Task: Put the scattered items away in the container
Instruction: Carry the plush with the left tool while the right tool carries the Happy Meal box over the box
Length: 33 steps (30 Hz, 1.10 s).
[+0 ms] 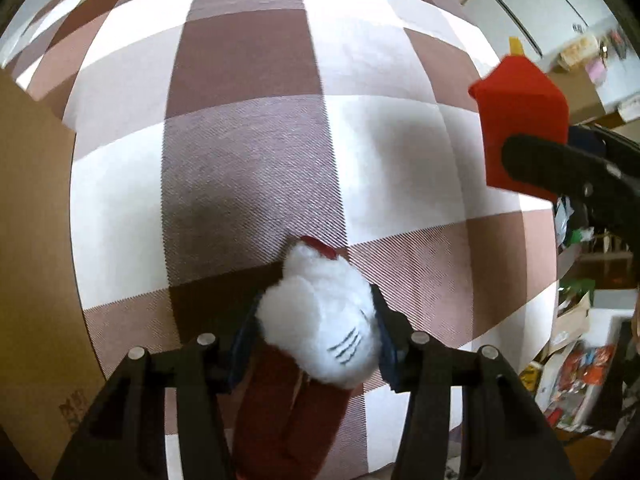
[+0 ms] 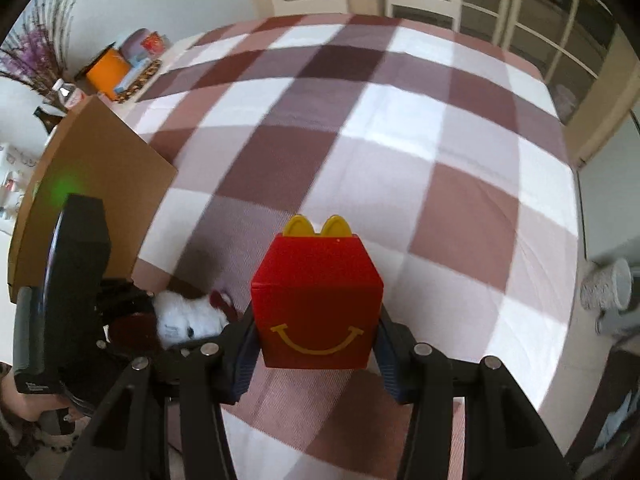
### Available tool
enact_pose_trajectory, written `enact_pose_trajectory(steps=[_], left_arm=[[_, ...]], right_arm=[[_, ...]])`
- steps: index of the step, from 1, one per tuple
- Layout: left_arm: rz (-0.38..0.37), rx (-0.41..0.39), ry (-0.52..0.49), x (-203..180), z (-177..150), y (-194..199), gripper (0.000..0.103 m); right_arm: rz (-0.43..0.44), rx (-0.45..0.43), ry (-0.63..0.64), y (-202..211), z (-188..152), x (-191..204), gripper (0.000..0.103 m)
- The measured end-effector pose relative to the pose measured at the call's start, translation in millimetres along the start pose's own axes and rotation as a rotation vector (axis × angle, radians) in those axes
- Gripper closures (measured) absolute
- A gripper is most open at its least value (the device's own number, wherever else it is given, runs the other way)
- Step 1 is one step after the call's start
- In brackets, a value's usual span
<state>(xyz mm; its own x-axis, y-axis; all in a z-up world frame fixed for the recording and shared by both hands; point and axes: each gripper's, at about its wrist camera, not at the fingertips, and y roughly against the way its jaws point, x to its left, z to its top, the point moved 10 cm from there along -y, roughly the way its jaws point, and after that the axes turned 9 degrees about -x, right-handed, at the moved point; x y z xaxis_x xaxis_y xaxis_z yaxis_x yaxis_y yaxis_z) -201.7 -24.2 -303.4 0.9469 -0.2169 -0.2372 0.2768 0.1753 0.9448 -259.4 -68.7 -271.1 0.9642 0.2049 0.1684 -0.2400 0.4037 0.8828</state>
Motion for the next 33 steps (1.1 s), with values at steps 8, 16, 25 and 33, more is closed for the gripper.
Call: enact_pose_trajectory(steps=[8,16,25,33], left_arm=[[0.004,-0.05,-0.015,-0.1,6.9,32.4,0.06],[0.0,-0.136,0.018,6.7,18.5,103.0,0.06],[0.012,-0.228,0.089,31.4,16.0,188.1,0.06],[0.051,-0.313,0.18,72.1,12.2,251.4,0.06]], right_arm=[[-0.013,-0.018,-0.083,25.4,-18.2,-5.9,0.052],[-0.011,-0.077,-0.078,63.3,-3.6,11.2,0.052],[0.023,-0.123,0.015,88.5,32.7,59.0,0.052],[0.076,-0.128,0.146,93.6,60.0,121.2,0.051]])
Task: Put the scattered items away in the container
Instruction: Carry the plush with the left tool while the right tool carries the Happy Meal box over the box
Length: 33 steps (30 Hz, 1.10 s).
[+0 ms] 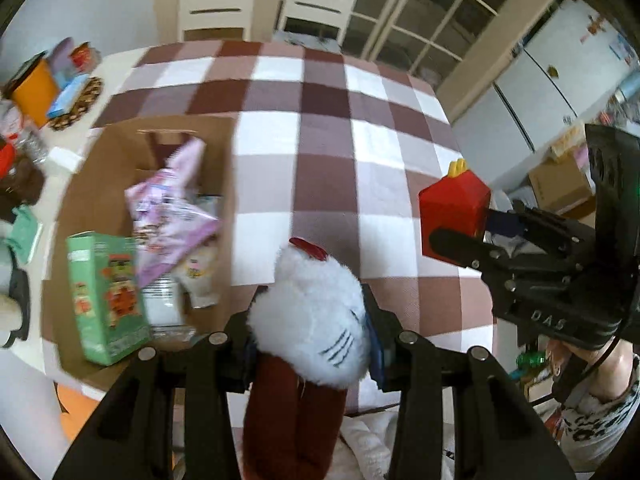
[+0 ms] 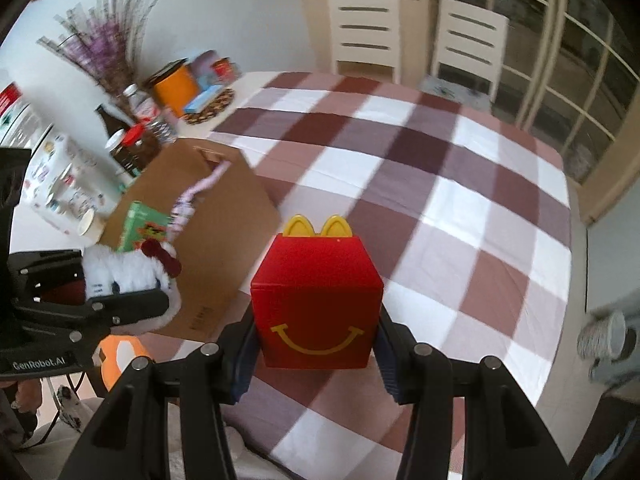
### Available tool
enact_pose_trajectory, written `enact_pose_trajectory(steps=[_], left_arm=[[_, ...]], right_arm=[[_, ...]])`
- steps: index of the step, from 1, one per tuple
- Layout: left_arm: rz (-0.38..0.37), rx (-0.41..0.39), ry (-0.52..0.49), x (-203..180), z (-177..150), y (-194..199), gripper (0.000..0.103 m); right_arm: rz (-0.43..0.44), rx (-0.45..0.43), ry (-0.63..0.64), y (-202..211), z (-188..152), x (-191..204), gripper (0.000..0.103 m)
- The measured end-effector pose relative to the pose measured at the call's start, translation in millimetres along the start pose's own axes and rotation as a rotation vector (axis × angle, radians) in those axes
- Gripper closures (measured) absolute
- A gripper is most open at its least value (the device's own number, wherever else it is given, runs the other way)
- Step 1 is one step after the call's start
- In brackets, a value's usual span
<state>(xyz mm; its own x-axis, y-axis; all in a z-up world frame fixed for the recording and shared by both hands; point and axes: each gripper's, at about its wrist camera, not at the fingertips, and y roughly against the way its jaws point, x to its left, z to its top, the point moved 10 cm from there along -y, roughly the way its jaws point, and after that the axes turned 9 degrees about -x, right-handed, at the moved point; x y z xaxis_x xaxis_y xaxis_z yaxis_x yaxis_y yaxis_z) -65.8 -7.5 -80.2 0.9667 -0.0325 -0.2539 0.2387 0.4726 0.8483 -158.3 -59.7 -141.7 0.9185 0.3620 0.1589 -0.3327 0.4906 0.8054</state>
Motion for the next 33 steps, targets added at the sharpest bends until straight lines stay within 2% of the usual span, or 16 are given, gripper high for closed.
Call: enact_pose_trajectory(steps=[8,17,25,33], left_arm=[[0.069,-0.06,0.107,50.3,17.5,27.1,0.06],[0.107,-0.093,0.191,103.4,22.5,47.8,0.06],[0.121,-0.122,0.248,142.5,29.8,62.7,0.06],[0.135,-0.13,0.299,169.0,36.6,59.4,0.06]], right_arm=[[0.069,-0.011,0.097,-10.2,33.1,56.9,0.051],[0.139,-0.007,0.189,-24.9,59.5,109.2,0.051],[0.177,0.004,0.25,-38.7,77.2,146.1,0.051],[0.204,0.037,0.292,-57.0,85.1,167.1,0.051]])
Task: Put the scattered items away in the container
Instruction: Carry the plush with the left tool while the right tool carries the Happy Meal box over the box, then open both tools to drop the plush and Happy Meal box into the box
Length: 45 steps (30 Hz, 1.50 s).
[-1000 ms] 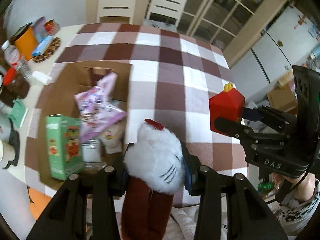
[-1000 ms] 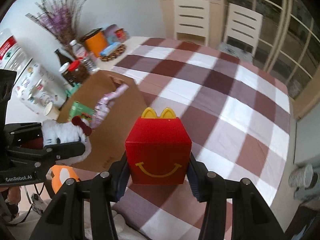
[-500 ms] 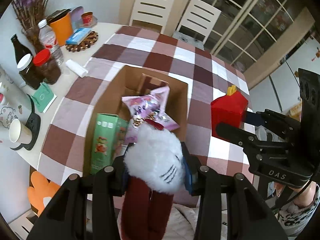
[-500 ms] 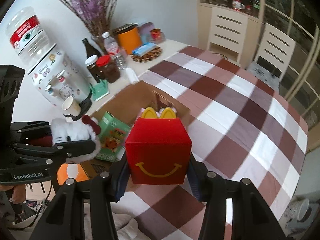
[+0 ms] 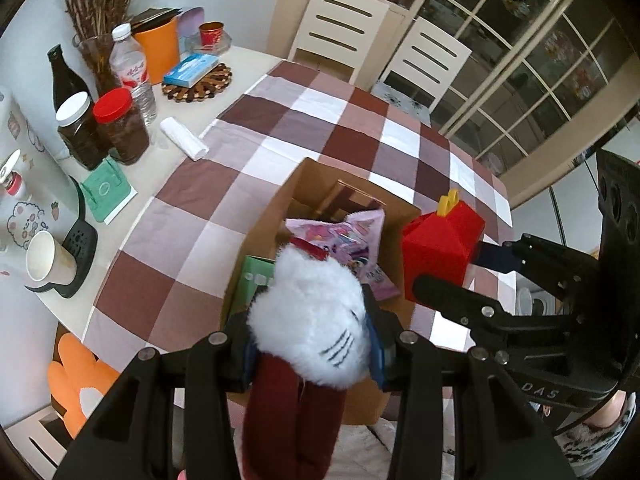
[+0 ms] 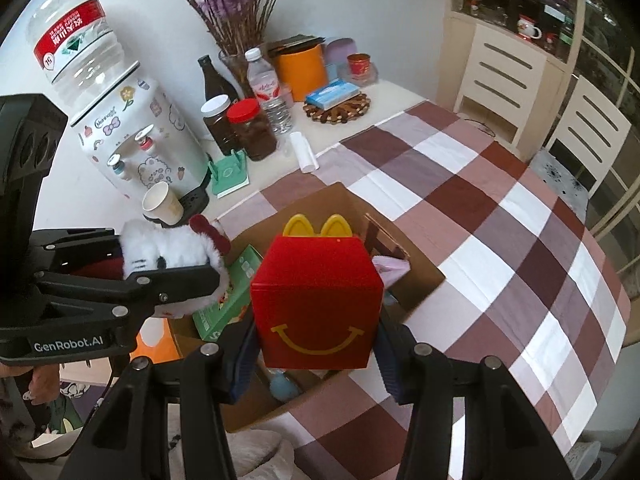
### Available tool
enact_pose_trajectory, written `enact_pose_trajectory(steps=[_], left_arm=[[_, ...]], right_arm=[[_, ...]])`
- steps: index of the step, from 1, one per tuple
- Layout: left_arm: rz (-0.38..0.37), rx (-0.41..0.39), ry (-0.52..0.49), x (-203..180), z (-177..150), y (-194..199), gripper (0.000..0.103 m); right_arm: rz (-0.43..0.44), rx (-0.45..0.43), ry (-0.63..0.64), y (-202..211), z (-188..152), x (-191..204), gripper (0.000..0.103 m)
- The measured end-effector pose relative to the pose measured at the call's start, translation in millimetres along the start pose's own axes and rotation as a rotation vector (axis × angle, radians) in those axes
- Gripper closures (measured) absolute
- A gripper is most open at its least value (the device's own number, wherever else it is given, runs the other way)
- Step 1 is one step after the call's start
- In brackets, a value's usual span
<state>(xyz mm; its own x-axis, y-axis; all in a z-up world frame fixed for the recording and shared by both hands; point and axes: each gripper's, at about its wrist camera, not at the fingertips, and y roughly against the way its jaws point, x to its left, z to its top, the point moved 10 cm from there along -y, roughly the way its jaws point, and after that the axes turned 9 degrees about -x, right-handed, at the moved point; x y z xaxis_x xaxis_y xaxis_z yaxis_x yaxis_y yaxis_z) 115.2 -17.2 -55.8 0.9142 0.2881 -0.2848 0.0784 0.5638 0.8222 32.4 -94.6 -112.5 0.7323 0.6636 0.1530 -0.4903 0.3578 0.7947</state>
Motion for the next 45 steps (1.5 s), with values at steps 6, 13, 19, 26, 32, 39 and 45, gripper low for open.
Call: enact_pose_trajectory(steps=[6,13,19,26,32,39,45], left_arm=[[0.007,0.033,0.025,10.8,-2.4,-13.0,0.06],[0.005,0.09,0.026,11.9,-15.3,-28.9,0.06],[-0.005,0.127,0.015,5.2,-28.8,-36.3,0.06],[-0.001,0.139,0.01,5.1,-31.2,-39.8,0.06],[0.009,0.144,0.016,8.0,-31.9,-40.6,0.058],[0.012,0.154,0.031,12.6,-33.1,-39.7,0.03],[0.026,0.159,0.031,14.8,-34.0,-33.0,0.02]], right_arm=[[0.022,0.045,0.005,-16.5,-3.4,4.7,0.051],[0.03,0.097,-0.012,-31.0,-12.4,1.1,0.051],[0.029,0.123,-0.022,-39.3,-16.8,-3.1,0.051],[0.035,0.144,-0.022,-46.1,-19.6,-3.9,0.051],[0.039,0.165,-0.015,-50.9,-23.1,-2.8,0.051],[0.025,0.182,-0.018,-50.6,-24.3,-6.1,0.05],[0.002,0.147,-0.054,-35.9,-16.9,-14.2,0.044]])
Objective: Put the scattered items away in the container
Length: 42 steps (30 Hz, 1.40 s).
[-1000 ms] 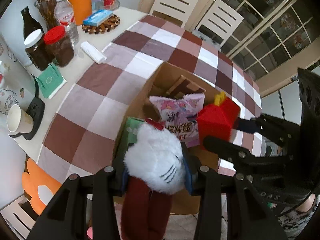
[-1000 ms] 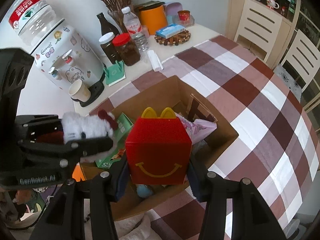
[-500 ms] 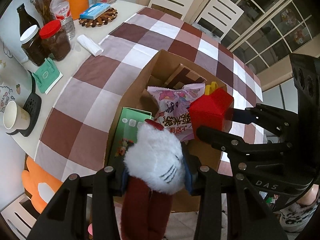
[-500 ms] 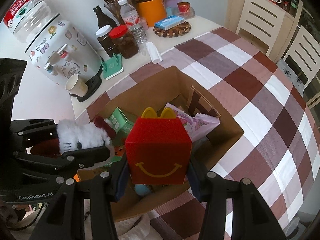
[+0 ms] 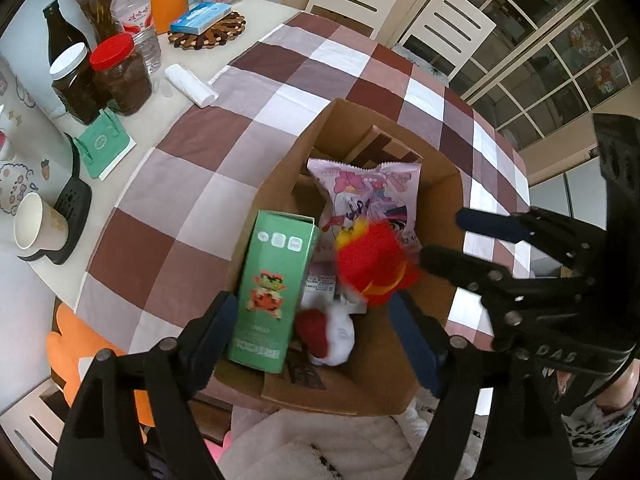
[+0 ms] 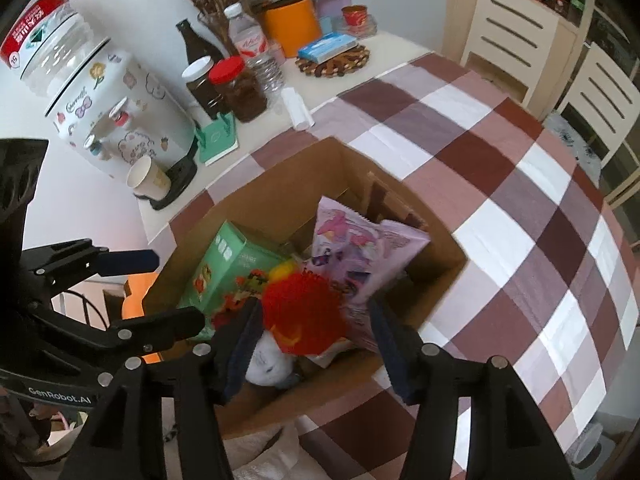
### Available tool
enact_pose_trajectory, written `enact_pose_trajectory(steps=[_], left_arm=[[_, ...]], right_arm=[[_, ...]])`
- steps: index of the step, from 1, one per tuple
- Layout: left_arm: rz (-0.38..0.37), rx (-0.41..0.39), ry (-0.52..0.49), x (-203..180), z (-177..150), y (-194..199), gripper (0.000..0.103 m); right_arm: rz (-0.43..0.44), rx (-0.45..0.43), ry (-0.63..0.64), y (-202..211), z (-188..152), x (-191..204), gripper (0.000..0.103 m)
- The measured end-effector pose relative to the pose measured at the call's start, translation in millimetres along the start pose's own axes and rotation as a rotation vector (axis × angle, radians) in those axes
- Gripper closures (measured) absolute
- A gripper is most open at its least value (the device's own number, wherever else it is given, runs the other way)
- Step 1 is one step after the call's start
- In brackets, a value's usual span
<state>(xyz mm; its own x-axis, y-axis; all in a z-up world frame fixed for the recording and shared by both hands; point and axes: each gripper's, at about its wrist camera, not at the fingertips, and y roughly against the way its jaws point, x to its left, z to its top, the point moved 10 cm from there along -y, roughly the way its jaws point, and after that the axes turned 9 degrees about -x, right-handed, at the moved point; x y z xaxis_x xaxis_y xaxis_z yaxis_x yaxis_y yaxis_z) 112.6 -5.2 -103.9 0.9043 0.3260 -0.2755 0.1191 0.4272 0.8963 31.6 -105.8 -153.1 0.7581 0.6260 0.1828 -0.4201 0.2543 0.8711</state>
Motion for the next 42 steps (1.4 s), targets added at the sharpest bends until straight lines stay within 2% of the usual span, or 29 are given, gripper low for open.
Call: enact_pose_trajectory(steps=[3,8,15,19,24,30,42], left_arm=[[0.028,0.006,-0.005,1.6,0.1,4.5,0.013],[0.072,0.025,-0.021,2.2,-0.4,10.9,0.009],[0.107,0.042,-0.075,-10.6,-6.2,18.8,0.007],[0.13,0.054,-0.113,-19.0,-9.7,21.8,0.007],[0.176,0.064,-0.156,-26.5,-11.6,28.7,0.006],[0.213,0.063,-0.179,-31.0,-9.6,37.4,0.005],[0.183,0.085,-0.184,-35.9,-13.2,32.4,0.005]], right_arm=[[-0.051,-0.005,-0.018,7.5,-0.5,-6.7,0.042],[-0.135,0.005,-0.064,21.7,-11.3,-16.3,0.042],[-0.246,0.048,-0.165,34.7,-37.9,-30.4,0.042],[-0.27,0.051,-0.215,41.0,-48.8,-34.9,0.042],[-0.327,0.047,-0.227,51.6,-53.2,-34.9,0.042],[-0.349,0.06,-0.292,56.4,-57.9,-33.2,0.042],[-0.347,0.08,-0.362,58.8,-69.8,-38.4,0.042]])
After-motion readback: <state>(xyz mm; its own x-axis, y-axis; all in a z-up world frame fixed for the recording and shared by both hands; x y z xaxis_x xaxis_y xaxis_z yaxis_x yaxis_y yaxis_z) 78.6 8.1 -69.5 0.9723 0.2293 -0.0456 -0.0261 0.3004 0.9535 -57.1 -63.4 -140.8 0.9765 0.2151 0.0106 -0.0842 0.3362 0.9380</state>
